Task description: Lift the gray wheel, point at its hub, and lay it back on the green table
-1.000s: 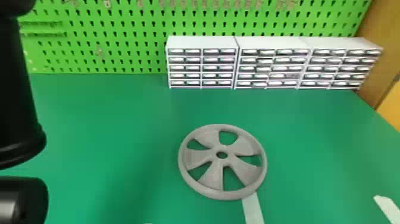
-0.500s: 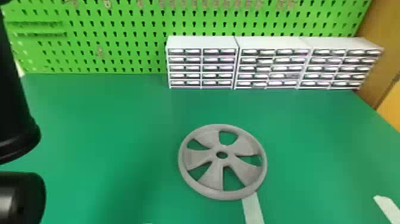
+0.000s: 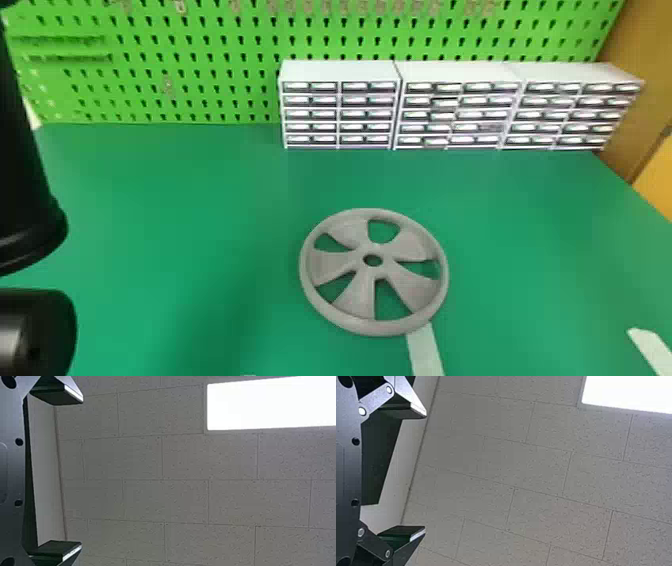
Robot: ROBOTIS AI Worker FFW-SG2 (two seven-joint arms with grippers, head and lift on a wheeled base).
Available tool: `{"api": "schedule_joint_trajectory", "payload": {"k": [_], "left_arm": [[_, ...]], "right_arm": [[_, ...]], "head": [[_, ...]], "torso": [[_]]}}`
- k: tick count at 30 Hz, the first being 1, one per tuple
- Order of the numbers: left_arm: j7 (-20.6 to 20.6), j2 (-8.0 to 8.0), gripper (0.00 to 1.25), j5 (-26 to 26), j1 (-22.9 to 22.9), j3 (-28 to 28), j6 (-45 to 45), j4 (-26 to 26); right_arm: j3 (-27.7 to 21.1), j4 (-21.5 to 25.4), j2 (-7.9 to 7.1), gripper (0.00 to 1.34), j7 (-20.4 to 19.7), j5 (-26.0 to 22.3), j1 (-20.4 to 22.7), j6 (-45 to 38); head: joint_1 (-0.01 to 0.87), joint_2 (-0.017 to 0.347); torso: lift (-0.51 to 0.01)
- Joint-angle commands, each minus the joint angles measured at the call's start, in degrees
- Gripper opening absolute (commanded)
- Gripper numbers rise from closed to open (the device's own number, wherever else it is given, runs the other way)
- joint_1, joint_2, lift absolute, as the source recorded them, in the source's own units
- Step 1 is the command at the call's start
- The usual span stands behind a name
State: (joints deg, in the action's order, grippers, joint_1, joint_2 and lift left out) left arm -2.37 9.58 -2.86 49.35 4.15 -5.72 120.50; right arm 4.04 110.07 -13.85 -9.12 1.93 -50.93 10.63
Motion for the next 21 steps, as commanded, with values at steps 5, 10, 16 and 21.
{"api": "schedule_joint_trajectory", "payload": {"k": [5, 10, 16, 21], "left_arm": [[-0.4, 0.09, 1.23, 0.1, -0.2, -0.1, -0.6, 0.0], [-0.6, 0.09, 1.23, 0.5, 0.0, -0.1, -0.8, 0.0], [-0.6, 0.09, 1.23, 0.6, 0.0, -0.1, -0.8, 0.0], [-0.7, 0.09, 1.23, 1.0, -0.2, 0.2, -0.8, 0.0]], "right_arm": [[0.3, 0.0, 0.05, 1.06, -0.1, 0.4, -0.3, 0.1], [0.4, 0.0, 0.05, 1.06, -0.4, 0.5, -0.3, 0.1], [0.4, -0.1, 0.05, 1.06, -0.5, 0.7, -0.3, 0.1], [0.4, -0.3, 0.05, 1.06, -0.9, 1.0, -0.1, 0.0]], "head": [[0.692, 0.048], [0.692, 0.048], [0.692, 0.048], [0.692, 0.048]], "torso": [[-0.093], [-0.093], [-0.093], [-0.093]]}}
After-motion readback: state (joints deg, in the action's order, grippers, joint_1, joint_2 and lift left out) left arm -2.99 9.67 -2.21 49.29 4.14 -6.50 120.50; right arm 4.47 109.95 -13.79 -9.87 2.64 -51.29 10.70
